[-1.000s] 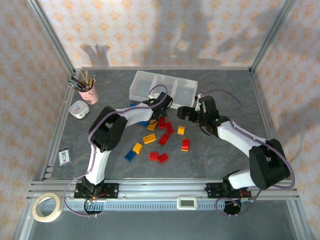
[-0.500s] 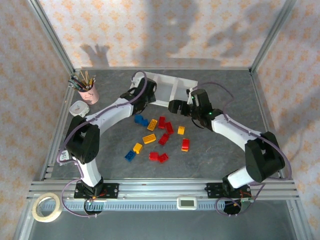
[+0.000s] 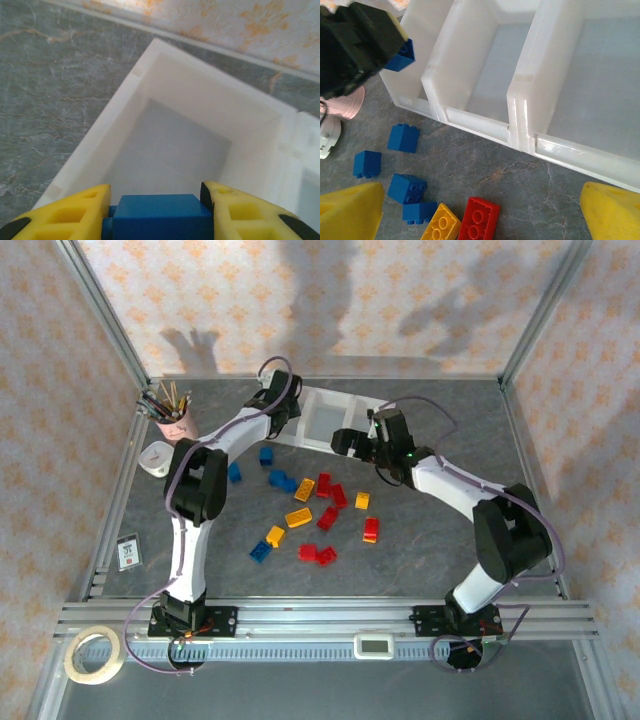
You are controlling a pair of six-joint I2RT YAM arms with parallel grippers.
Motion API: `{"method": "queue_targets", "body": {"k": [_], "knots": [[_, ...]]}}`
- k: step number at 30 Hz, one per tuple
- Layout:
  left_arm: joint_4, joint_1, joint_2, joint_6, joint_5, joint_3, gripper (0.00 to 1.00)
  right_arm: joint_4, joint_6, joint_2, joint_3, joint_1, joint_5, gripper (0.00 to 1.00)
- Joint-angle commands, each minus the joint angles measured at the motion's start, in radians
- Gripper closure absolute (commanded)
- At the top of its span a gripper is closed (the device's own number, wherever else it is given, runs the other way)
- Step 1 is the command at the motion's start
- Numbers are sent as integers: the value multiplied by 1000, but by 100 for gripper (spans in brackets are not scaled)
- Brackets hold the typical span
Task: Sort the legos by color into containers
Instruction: Place the lego in the container, then pick up the lego from the center of the table.
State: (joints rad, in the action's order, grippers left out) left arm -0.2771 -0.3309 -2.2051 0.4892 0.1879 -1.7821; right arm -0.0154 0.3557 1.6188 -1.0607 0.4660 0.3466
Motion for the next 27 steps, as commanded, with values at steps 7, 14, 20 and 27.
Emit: {"method": "queue_targets", "body": {"k": [7, 14, 20, 27], "knots": [[-50, 4, -44, -52, 2, -110, 47, -5, -2, 17, -42, 2, -18, 0], [-57, 4, 46, -59, -42, -63, 41, 47, -23, -12, -59, 3, -23, 0], [1, 4, 231, -51, -109, 132, 39, 51, -5, -68, 0, 6, 12, 0], [17, 3, 453, -62, -135, 423, 33, 2, 24, -101, 99, 54, 18, 0]]}}
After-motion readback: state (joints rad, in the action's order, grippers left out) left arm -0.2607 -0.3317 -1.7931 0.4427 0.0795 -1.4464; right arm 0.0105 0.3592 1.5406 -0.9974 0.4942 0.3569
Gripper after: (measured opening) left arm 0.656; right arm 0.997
